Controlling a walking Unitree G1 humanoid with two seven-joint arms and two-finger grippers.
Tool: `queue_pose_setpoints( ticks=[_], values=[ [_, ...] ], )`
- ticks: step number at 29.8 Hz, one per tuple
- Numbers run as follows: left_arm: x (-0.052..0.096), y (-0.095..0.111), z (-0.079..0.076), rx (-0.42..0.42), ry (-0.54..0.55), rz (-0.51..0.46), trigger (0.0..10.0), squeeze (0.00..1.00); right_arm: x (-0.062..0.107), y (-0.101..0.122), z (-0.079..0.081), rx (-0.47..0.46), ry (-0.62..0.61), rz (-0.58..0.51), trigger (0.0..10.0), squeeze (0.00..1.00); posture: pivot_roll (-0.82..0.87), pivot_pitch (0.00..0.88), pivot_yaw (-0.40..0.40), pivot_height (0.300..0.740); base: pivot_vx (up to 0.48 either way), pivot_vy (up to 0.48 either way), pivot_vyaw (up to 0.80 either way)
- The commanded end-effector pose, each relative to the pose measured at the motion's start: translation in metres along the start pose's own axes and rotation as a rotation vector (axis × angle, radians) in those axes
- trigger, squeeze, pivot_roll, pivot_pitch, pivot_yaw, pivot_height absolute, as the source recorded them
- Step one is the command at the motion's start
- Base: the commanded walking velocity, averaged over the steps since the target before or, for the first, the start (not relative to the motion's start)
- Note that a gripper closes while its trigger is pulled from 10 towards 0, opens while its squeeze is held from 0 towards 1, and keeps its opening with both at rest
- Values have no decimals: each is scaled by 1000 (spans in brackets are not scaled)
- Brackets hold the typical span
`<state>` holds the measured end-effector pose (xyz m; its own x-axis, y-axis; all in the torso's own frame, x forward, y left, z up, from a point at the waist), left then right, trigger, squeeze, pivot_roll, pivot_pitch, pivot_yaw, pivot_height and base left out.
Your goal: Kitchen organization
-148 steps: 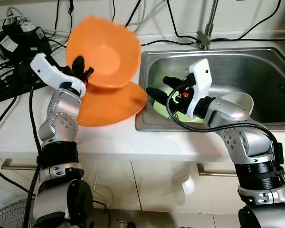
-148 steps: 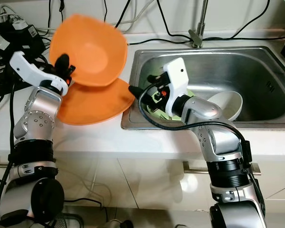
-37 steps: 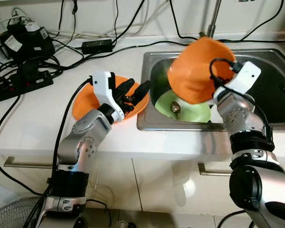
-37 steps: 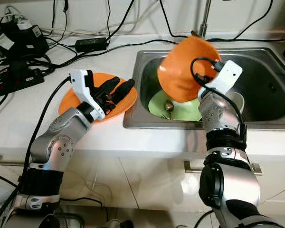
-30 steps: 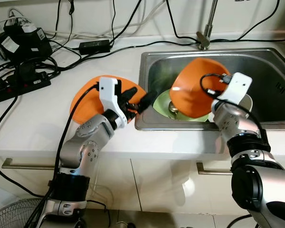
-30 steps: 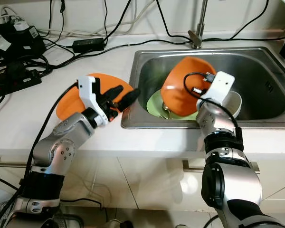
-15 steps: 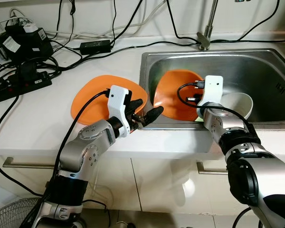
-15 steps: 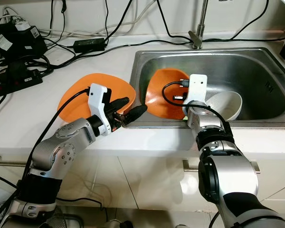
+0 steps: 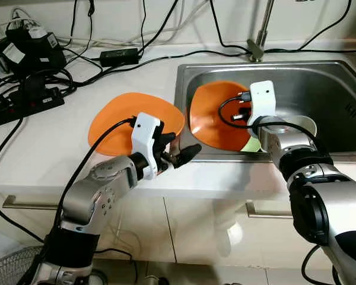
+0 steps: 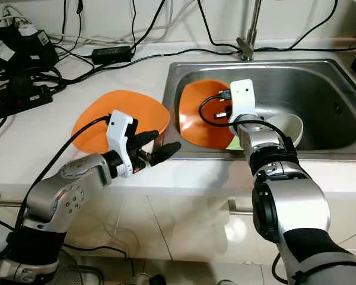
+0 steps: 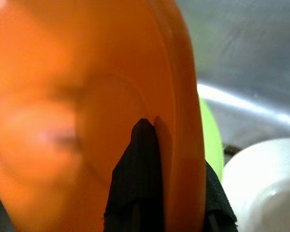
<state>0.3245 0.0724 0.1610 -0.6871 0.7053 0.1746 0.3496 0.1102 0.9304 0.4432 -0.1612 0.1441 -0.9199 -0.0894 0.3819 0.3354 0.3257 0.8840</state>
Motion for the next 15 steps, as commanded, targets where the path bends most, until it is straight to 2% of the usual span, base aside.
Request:
queue_pose_setpoints(
  ticks=[1, 13, 14, 15],
  values=[
    [3, 1, -2, -14, -4, 12, 10000, 0, 0, -4, 5, 21, 29, 20, 0, 0, 28, 106, 93, 740, 0, 0, 0],
    [6, -1, -4, -6, -2, 26, 10000, 0, -1, -25, 16, 144, 85, 84, 0, 0, 44, 106, 89, 740, 0, 0, 0],
    [7, -1, -4, -6, -3, 26, 10000, 0, 0, -27, 17, 156, 91, 88, 902, 0, 46, 104, 90, 740, 0, 0, 0],
    [7, -1, -4, -6, -3, 26, 10000, 0, 0, -28, 18, 169, 99, 92, 3216, 0, 47, 103, 90, 740, 0, 0, 0]
  ],
)
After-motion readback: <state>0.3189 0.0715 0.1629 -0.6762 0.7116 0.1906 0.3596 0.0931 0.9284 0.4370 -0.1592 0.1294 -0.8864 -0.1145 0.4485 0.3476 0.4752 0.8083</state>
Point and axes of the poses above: a point about 5 cm out from each wrist's last joint towards the gripper, its own x axis pointing back from the gripper into the wrist, its own y axis along the axis of the wrist's last joint, z = x × y, the point moved 4 cm from there along -x, pointing out of the wrist towards the gripper, and after that the axes turned 7 degrees about x, right-handed, at the moved point
